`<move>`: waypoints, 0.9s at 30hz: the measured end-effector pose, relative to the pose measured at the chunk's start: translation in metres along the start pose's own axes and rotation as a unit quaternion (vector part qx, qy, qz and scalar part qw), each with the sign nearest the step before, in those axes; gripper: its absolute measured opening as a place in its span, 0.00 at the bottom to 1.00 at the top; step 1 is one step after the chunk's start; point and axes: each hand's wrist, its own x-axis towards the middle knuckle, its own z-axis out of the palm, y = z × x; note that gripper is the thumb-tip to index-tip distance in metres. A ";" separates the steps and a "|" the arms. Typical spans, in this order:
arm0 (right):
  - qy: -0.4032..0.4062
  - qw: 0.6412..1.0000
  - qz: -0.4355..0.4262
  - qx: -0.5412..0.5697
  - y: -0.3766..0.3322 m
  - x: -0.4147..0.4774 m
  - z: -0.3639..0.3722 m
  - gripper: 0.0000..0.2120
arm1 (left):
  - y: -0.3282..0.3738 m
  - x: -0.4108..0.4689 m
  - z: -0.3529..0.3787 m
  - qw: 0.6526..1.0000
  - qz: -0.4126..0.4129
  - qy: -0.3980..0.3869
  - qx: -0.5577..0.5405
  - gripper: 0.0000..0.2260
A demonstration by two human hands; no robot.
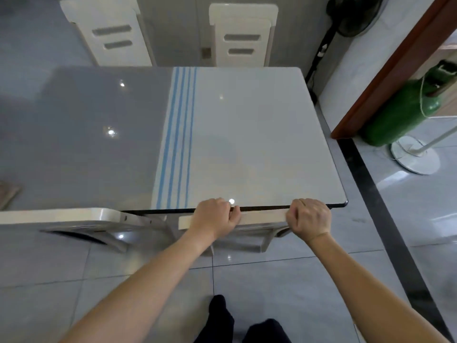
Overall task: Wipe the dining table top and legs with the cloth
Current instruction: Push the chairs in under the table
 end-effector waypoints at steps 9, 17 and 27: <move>-0.045 0.999 0.013 0.023 0.016 -0.017 -0.010 0.14 | 0.024 -0.009 0.007 1.000 -0.004 -0.003 -0.001 0.25; -0.042 0.999 0.013 0.021 0.013 -0.010 -0.008 0.15 | 0.021 -0.003 -0.006 1.000 0.005 -0.004 -0.016 0.19; -0.040 0.999 -0.003 0.023 0.001 0.010 0.008 0.15 | -0.007 0.012 -0.004 1.000 -0.017 0.004 0.013 0.27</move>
